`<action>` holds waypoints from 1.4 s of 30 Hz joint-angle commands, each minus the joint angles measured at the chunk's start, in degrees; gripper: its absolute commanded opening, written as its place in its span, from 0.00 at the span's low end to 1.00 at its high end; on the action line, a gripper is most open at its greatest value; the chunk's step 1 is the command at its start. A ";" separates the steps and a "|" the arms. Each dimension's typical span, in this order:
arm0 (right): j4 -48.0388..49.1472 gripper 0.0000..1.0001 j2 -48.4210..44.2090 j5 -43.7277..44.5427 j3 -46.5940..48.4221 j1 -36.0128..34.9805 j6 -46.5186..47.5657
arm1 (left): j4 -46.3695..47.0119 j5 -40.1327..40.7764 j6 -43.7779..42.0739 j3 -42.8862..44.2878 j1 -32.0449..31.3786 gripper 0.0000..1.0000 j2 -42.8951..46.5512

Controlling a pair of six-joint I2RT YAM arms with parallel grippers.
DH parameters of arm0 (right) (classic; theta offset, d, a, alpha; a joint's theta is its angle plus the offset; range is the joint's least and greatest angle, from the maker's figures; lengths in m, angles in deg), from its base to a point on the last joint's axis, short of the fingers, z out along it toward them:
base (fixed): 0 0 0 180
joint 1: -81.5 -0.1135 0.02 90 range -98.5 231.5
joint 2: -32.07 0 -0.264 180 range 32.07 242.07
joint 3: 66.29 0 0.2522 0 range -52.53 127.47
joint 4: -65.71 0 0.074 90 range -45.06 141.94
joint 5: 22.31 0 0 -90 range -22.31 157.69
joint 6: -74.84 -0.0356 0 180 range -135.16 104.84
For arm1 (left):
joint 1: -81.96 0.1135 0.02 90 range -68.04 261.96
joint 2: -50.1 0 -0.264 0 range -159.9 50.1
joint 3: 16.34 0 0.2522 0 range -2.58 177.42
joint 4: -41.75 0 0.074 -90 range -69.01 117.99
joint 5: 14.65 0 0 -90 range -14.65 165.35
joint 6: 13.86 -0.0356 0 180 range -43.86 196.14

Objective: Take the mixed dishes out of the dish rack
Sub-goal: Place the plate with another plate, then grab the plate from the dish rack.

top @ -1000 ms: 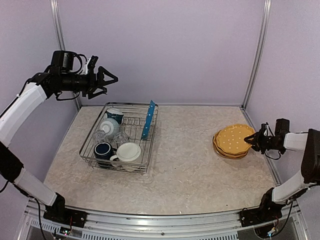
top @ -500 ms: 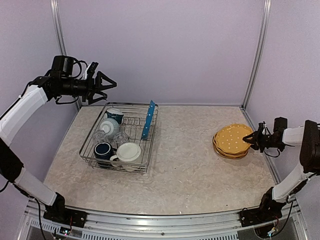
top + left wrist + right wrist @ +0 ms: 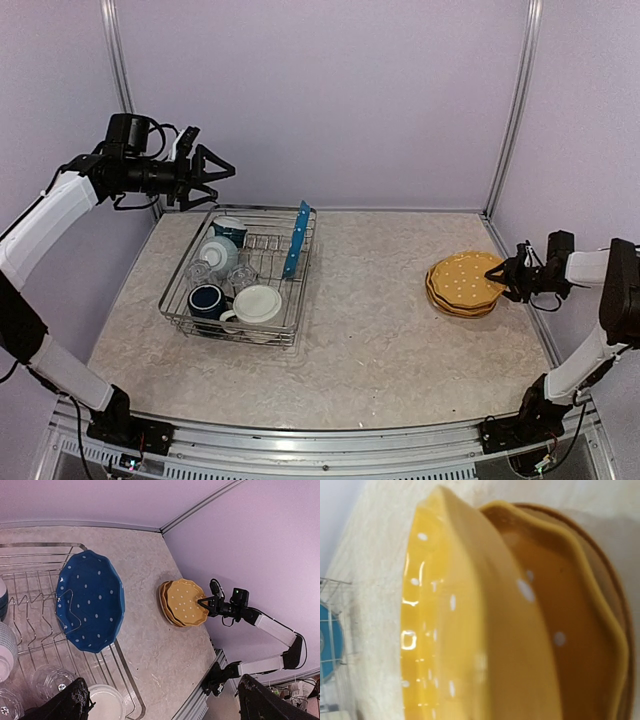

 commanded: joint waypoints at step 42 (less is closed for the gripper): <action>-9.63 0.76 -9.32 19.59 5.71 -3.38 8.25 | -0.04 -0.01 0.49 -0.86 -1.02 0.99 -3.32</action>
